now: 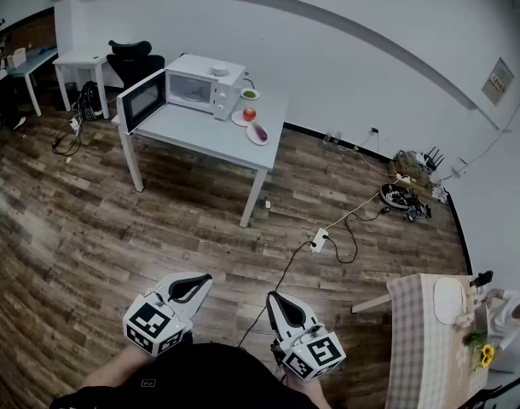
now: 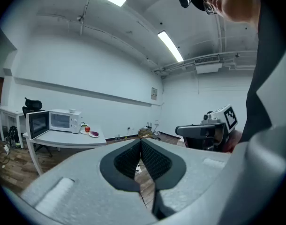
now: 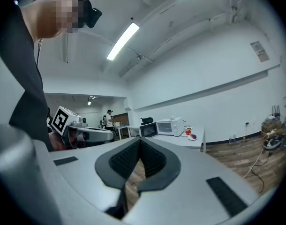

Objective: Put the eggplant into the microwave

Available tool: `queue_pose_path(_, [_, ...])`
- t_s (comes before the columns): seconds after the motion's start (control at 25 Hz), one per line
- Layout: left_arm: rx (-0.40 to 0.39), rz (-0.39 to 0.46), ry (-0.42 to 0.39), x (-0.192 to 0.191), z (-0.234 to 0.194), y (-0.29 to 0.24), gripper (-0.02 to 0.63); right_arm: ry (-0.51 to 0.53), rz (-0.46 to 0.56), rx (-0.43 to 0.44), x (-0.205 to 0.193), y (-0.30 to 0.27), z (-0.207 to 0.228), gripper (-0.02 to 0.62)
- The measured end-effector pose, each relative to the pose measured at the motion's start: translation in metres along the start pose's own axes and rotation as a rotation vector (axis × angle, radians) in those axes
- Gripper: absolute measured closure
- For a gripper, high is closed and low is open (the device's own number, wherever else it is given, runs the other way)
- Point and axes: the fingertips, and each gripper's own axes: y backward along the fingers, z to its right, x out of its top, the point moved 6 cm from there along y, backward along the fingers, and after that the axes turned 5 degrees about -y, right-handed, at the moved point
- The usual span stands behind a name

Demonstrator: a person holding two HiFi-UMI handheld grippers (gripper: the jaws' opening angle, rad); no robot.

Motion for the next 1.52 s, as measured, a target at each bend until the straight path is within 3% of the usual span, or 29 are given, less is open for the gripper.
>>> queue_pose_path(0.32, [0.01, 0.007, 0.037, -0.005, -0.02, 0.012, 0.597, 0.001, -0.038, 0.01, -0.002, -0.021, -0.011, 0.581])
queue_pose_path(0.64, [-0.001, 0.015, 0.043, -0.018, -0.073, 0.049, 0.597, -0.079, -0.012, -0.066, -0.007, -0.066, -0.034, 0.58])
queue_pose_path(1.0, [-0.028, -0.009, 0.036, -0.032, -0.128, 0.078, 0.597, -0.104, -0.005, -0.072, -0.015, -0.111, -0.076, 0.578])
queue_pose_path(1.24, [-0.04, -0.012, 0.037, -0.034, -0.142, 0.062, 0.597, -0.115, -0.01, -0.058, -0.015, -0.132, -0.064, 0.578])
queue_pose_path(1.52, [-0.029, -0.009, 0.04, -0.024, -0.171, 0.017, 0.597, -0.098, -0.031, -0.023, -0.008, -0.177, -0.019, 0.577])
